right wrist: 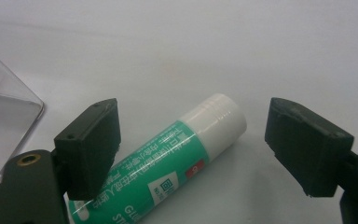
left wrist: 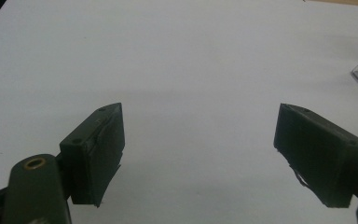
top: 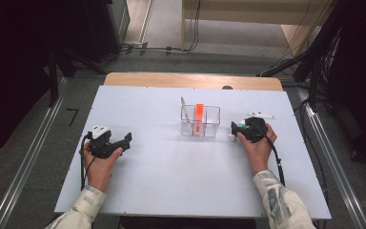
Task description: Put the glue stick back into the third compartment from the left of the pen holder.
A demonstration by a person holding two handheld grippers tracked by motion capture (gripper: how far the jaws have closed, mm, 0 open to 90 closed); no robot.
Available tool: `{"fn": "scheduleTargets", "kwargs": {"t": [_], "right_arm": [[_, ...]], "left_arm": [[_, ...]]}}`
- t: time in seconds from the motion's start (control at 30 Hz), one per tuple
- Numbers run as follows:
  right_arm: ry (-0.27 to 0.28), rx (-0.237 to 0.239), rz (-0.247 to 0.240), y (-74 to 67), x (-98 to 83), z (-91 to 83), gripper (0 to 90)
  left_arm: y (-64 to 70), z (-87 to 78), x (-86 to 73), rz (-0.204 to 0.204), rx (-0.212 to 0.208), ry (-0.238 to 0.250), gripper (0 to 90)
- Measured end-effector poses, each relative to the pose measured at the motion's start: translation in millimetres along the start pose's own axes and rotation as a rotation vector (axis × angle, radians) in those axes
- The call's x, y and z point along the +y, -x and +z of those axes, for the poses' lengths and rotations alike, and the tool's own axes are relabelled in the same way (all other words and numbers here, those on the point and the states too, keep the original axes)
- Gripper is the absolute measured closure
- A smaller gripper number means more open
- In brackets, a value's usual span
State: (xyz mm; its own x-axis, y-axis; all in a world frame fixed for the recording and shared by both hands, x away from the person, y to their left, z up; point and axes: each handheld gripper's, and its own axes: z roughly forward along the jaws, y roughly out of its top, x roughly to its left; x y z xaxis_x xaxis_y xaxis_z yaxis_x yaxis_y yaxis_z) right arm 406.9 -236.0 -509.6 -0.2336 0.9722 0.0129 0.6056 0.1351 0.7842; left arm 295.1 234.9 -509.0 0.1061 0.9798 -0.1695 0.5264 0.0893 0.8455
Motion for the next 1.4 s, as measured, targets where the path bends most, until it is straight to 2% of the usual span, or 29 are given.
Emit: {"fn": "scheduleTargets", "kwargs": {"t": [0.63,1.0,1.13,1.4], "right_arm": [[-0.029,0.014,0.021,1.7,0.3,2.1,21.0],[-0.037,0.032,0.022,0.3,0.8,3.0,29.3],[-0.043,0.037,0.035,1.6,1.0,3.4,34.5],[-0.046,0.041,0.024,0.8,1.1,3.5,43.3]], "left_arm": [[0.2,0.2,0.0,-0.001,0.001,0.000,17.0],[0.0,0.0,0.0,0.000,0.000,-0.001,17.0],[0.0,0.0,0.0,0.000,0.000,-0.001,17.0],[-0.1,-0.2,0.1,-0.002,0.000,0.000,16.9]]}}
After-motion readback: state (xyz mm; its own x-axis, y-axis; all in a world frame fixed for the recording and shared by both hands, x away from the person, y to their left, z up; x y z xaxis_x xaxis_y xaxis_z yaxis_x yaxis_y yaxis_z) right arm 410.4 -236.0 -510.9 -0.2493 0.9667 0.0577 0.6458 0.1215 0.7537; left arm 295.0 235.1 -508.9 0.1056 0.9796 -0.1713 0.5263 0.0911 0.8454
